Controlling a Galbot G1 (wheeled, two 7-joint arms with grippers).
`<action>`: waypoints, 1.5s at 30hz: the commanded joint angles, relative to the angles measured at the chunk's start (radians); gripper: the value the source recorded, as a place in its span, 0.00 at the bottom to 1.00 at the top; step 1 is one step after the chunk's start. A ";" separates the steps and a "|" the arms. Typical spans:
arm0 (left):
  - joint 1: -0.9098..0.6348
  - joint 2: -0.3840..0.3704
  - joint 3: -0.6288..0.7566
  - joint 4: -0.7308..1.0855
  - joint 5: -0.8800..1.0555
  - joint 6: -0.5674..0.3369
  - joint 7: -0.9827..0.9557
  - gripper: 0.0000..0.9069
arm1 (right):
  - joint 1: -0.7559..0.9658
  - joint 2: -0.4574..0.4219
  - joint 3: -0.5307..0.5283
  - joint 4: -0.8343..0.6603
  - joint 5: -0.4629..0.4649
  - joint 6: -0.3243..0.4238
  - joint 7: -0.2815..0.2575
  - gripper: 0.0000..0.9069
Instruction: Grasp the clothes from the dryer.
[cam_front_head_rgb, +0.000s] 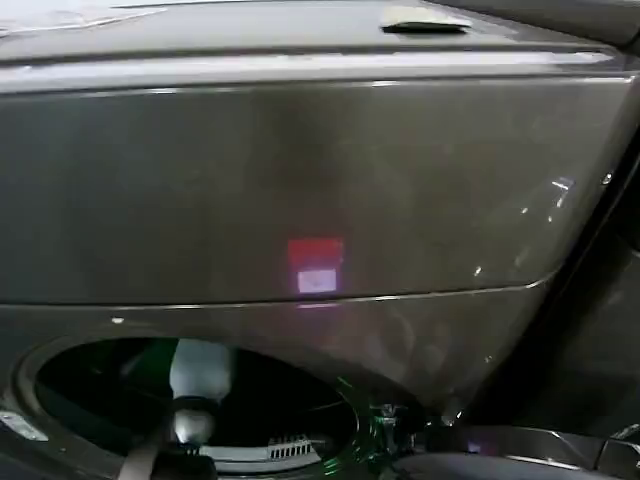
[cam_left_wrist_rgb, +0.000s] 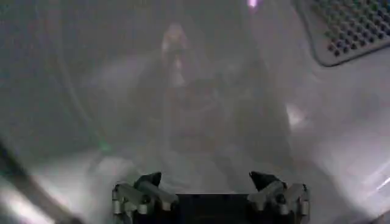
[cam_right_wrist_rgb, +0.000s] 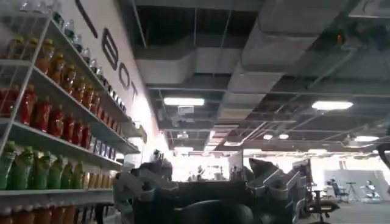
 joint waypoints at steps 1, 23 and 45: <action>-0.124 0.028 0.053 0.121 0.689 -0.202 0.460 1.00 | -0.002 0.002 -0.005 0.007 0.000 0.000 -0.001 1.00; -0.215 0.068 0.107 0.100 1.008 -0.555 1.224 1.00 | 0.022 0.012 -0.032 0.014 -0.027 0.004 -0.004 1.00; -0.255 0.099 0.066 0.294 0.830 -0.498 1.027 1.00 | 0.017 0.020 -0.041 0.026 -0.029 0.014 -0.006 1.00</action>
